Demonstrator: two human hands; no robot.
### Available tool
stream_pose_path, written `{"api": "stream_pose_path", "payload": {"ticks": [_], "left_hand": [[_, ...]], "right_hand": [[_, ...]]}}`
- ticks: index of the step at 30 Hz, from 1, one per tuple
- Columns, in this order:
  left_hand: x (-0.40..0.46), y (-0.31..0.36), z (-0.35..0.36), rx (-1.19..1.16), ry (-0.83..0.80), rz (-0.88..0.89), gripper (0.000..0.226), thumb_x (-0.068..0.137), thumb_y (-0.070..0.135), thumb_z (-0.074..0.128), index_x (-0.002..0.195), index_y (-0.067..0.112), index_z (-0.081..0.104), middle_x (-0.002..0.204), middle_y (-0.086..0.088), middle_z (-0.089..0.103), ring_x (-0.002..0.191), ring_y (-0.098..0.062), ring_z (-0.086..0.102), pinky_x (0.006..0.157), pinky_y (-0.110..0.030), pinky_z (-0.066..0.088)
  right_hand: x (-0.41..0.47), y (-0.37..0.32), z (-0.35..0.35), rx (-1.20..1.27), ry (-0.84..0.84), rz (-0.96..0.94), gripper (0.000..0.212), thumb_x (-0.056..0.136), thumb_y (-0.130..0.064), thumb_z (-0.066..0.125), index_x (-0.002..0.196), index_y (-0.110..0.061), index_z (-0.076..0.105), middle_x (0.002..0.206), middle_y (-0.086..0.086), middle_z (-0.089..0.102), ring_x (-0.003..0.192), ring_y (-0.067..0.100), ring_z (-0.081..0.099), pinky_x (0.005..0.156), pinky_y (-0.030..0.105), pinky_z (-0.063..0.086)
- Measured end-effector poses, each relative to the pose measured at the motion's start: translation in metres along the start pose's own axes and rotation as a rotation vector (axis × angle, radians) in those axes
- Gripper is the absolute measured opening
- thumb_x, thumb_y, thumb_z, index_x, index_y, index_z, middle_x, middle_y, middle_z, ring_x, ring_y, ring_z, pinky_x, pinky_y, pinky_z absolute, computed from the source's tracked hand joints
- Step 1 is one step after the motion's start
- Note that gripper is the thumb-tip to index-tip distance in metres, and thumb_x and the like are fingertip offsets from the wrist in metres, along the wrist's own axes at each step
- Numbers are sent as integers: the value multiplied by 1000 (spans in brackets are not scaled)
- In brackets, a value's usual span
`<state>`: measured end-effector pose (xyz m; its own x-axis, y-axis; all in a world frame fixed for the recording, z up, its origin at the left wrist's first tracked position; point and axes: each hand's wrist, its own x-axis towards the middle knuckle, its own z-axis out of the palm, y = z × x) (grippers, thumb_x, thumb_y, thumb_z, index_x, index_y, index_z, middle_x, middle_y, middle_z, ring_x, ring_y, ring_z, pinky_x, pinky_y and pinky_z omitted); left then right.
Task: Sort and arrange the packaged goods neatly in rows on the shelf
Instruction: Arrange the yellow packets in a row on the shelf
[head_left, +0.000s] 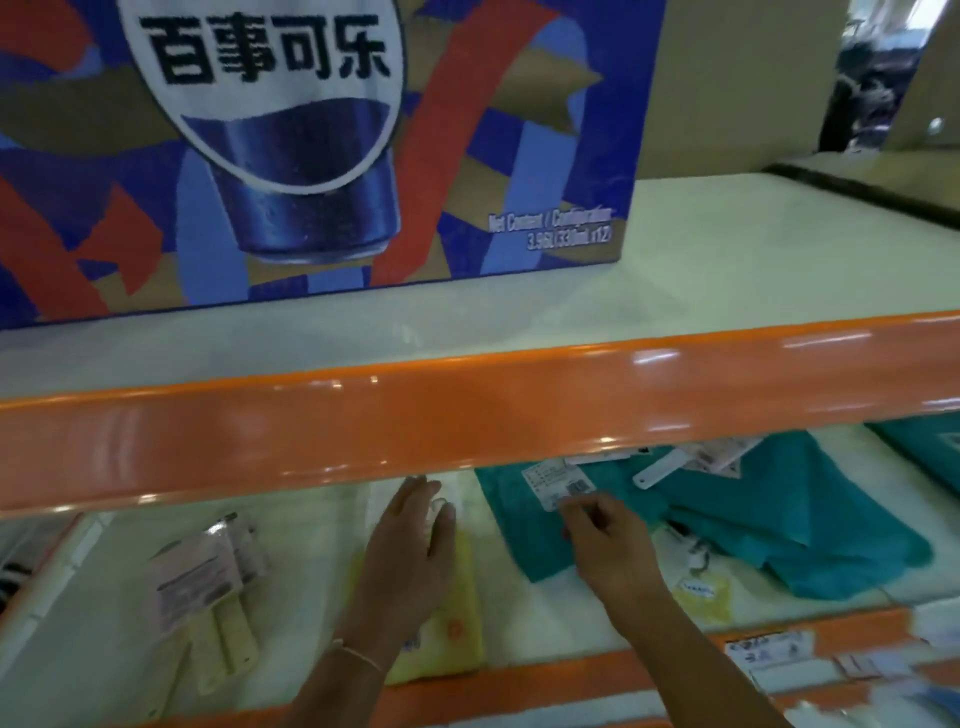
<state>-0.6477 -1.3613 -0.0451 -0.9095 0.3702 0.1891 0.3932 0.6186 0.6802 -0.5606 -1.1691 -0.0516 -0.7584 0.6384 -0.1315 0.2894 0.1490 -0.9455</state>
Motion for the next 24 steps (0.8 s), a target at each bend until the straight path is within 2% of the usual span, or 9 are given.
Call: {"api": "stream_pose_path", "payload": {"ticks": [2,4,7,9,12,14,17,20,24], "left_hand": [[9,30,17,9,-73,63,40,100,35,41,137,22,48,143,6,45,130,-11,42,104,-20,32],[17,60,35,-15,-170,100,38,101,33,39,136,22,49,134,5,52,121,-11,49,95,-19,38],[31,99,64,-61,-247,142,31,102,28,41,126,19,58,100,-1,63,88,-9,57,73,-20,39],[40,119,83,-84,-274,127,31,101,30,40,115,12,62,102,-11,65,85,-8,52,77,-25,39],[50,145,105,-149,-338,26,33,102,30,40,115,8,62,119,-12,62,103,-18,55,95,-35,41],[56,155,118,-176,-369,-59,33,100,32,42,114,10,62,120,-12,61,109,-23,56,101,-40,42],[65,159,141,-182,-366,-127,36,90,45,41,102,19,62,116,-9,62,108,-25,57,100,-47,43],[63,170,147,-93,-375,-118,22,98,32,40,93,20,57,109,-13,62,101,-27,58,93,-44,46],[60,180,149,-114,-296,-168,28,98,29,41,99,11,62,103,-13,64,93,-29,61,88,-48,48]], "right_hand": [[12,1,-22,65,41,72,15,95,-26,57,86,-18,66,76,13,65,60,19,55,55,32,44],[25,4,-42,112,79,141,13,95,-22,57,94,-12,66,75,9,68,57,19,58,52,30,46],[37,9,-66,227,71,226,13,94,-17,57,97,-7,64,72,11,64,55,19,55,49,28,44],[39,10,-78,307,47,257,16,96,-14,53,89,-2,61,72,16,58,55,20,50,49,27,41],[41,8,-91,416,-7,301,17,97,-5,45,92,2,60,66,14,54,49,18,46,43,23,37],[45,7,-98,501,-51,334,19,94,2,43,94,3,62,58,10,54,44,16,45,41,23,34],[51,5,-109,681,-127,411,22,93,2,41,86,-2,62,57,8,55,44,14,44,41,25,30],[53,4,-123,791,-184,482,24,95,-2,42,83,-4,63,58,5,57,46,12,43,42,23,29],[56,6,-128,787,-219,492,25,96,-5,46,78,-4,64,53,3,55,45,12,42,38,21,30]]}}
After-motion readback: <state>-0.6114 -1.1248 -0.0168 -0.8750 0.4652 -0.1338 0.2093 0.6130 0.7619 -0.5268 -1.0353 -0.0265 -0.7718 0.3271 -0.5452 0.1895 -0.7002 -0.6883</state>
